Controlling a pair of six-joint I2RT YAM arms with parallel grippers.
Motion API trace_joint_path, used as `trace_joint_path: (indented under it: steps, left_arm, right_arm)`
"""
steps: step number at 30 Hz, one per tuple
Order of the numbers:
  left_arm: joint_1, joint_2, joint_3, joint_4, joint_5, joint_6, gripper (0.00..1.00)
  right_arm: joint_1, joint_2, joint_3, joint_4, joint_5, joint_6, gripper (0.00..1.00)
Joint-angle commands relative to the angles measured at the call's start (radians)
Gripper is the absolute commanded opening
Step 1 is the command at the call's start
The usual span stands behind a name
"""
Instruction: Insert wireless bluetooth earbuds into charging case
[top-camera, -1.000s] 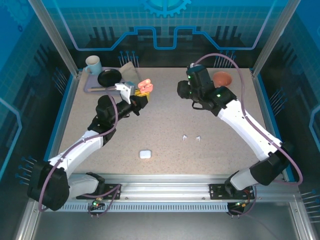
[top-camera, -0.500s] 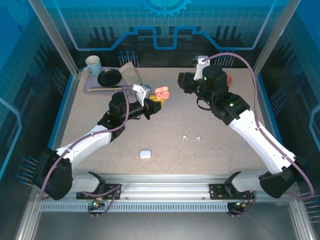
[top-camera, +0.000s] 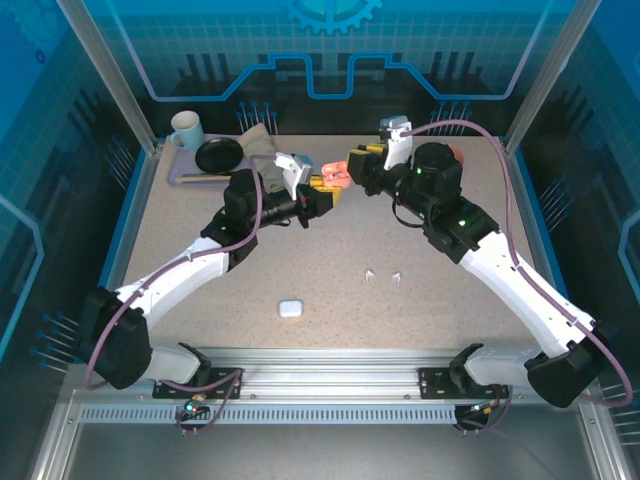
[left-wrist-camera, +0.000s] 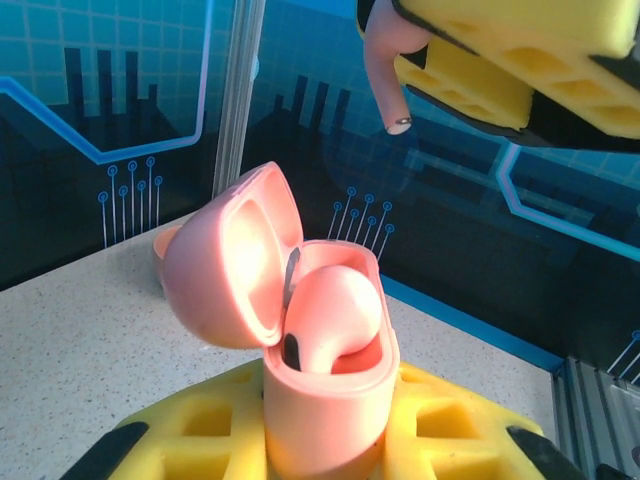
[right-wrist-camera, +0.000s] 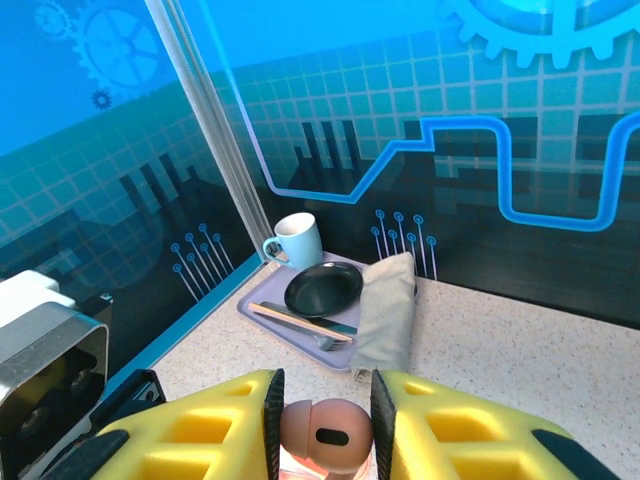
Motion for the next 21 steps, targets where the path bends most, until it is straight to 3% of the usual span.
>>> trace_joint_path:
  steps: [1, 21]
  left_arm:
    - [-0.007, 0.002, 0.039, 0.0, 0.037, 0.001, 0.0]
    - [-0.008, -0.009, 0.067, -0.018, 0.043, 0.002, 0.0]
  right_arm:
    - [0.005, -0.029, -0.017, 0.066, -0.042, -0.046, 0.31]
    - [0.004, -0.026, -0.062, 0.068, -0.083, -0.056, 0.3]
